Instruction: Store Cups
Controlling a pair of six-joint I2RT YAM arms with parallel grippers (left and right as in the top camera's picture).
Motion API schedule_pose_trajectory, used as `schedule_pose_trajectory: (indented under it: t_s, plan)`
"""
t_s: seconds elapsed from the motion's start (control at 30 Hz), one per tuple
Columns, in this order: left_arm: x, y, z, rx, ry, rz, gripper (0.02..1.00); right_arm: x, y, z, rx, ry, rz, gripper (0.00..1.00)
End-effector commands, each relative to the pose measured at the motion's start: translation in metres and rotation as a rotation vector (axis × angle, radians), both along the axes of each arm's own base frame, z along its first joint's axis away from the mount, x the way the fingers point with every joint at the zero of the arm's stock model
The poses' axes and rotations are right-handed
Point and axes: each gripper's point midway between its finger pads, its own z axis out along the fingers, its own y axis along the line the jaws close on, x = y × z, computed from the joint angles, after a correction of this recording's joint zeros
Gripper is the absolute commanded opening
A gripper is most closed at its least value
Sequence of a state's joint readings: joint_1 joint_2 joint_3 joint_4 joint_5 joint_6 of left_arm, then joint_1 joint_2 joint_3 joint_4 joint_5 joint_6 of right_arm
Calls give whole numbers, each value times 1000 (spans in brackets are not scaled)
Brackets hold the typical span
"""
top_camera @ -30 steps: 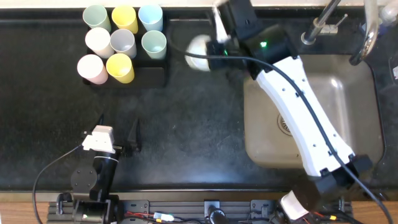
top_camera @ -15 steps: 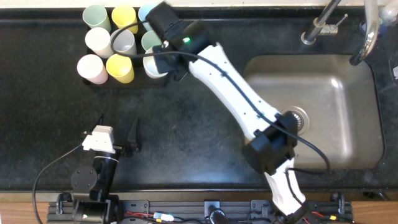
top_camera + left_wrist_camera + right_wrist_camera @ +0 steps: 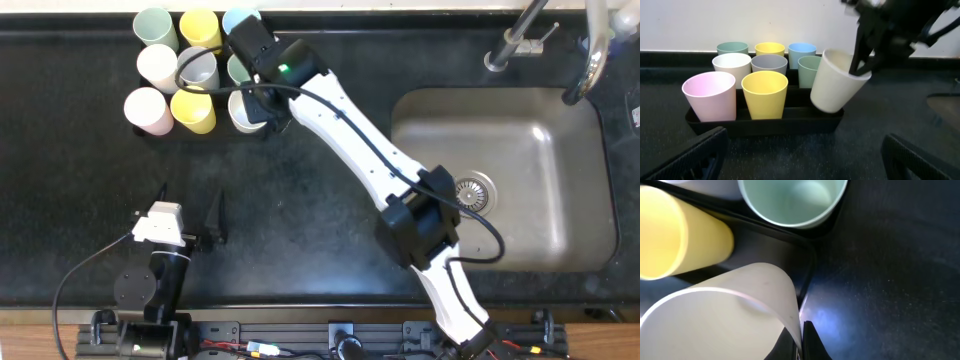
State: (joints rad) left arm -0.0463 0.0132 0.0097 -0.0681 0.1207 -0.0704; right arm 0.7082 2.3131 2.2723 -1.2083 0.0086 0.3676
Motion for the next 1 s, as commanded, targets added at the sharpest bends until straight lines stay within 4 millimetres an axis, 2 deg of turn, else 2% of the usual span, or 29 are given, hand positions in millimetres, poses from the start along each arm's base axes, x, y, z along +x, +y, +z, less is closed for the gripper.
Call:
schedule_pose_trajectory:
  t_s: [0.03,0.27,0.43,0.77,1.0]
  plan:
    - [-1,-3,1,16,-10,-18,1000,8,7,8,27,-33,-51,45]
    - [-1,-3,1,16,-10,-18,1000,7,18,6,16,-73,-53,42]
    - [-1,-3,1,16,-10,-18,1000,3,22,-2,6,-62,-46,42]
    - [-1,-3,1,16,-10,-18,1000,0,18,-25,-36,-18,-48,47]
    - [-1,-3,1,16,-10,-18,1000,5,11,-27,-59,-29,-66,60]
